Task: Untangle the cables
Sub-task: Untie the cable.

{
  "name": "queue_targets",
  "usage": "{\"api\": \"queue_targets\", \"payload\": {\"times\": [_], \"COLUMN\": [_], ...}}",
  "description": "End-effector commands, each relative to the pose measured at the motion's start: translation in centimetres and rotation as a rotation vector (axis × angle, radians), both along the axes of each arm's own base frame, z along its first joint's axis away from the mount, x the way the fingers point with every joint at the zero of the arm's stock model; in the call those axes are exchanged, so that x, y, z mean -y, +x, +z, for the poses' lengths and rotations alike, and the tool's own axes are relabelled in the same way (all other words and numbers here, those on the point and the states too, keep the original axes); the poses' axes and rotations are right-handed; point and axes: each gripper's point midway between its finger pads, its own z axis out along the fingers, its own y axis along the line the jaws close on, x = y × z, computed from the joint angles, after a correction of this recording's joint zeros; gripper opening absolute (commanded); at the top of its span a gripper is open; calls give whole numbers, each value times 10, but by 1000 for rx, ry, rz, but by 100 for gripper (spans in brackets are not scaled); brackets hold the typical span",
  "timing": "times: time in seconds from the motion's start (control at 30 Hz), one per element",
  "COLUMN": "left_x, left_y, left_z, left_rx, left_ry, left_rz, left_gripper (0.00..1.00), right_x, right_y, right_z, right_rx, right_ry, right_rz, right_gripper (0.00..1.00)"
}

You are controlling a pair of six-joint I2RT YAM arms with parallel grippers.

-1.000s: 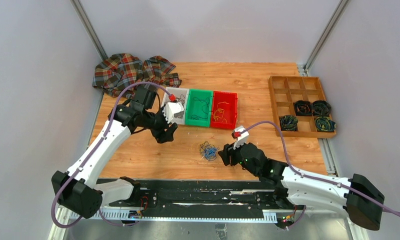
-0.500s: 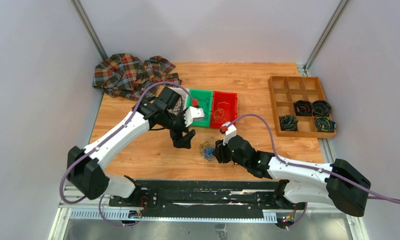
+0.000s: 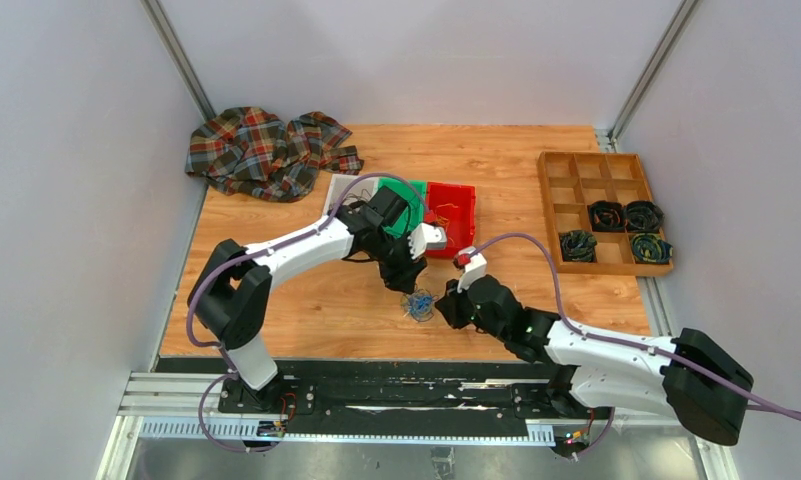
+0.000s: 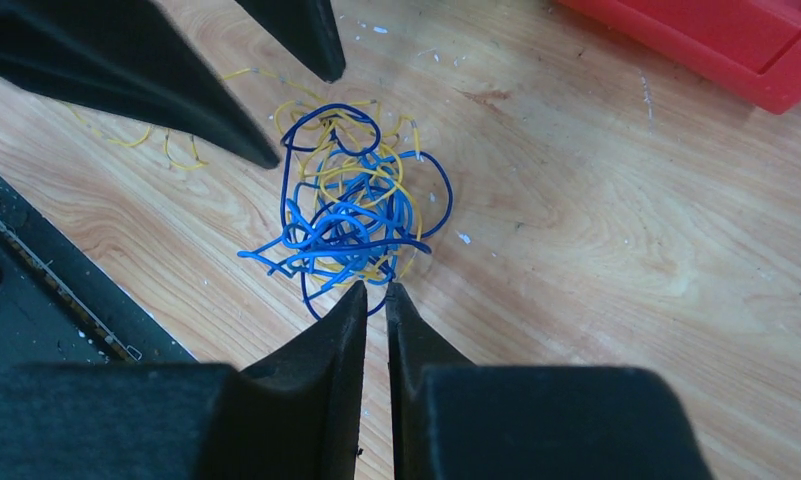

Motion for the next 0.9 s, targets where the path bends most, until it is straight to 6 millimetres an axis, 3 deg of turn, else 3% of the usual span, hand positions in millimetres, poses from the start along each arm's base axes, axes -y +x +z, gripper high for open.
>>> {"api": "queue_targets", "payload": {"times": [0.0, 0.1, 0.17, 0.27, 0.4, 0.6, 0.77, 0.87], "left_x": [15, 12, 8, 2, -5, -12, -19, -23], "left_y": [22, 24, 19, 7, -1, -3, -6, -7], "left_z": [-2, -7, -7, -3, -1, -4, -10, -15], "left_rx": [99, 118, 120, 115, 135, 161, 184, 203], "left_ry": [-34, -21, -14, -20, -26, -9, 8, 21], "left_rz": [13, 8, -14, -59, -85, -105, -143, -166], "left_gripper": [38, 16, 7, 3, 2, 1, 1, 1], "right_x": [9, 15, 16, 7, -4, -27, -44, -48], "right_y": [10, 14, 17, 18, 22, 24, 26, 22], "right_z": [4, 1, 2, 6, 5, 1, 15, 27], "right_rx": [15, 8, 9, 24, 8, -10, 12, 23], "right_ry": [22, 19, 28, 72, 113, 120, 171, 204], "right_rz": [-60, -75, -67, -6, 57, 150, 207, 236], "right_gripper": [12, 15, 26, 45, 49, 39, 12, 1]}}
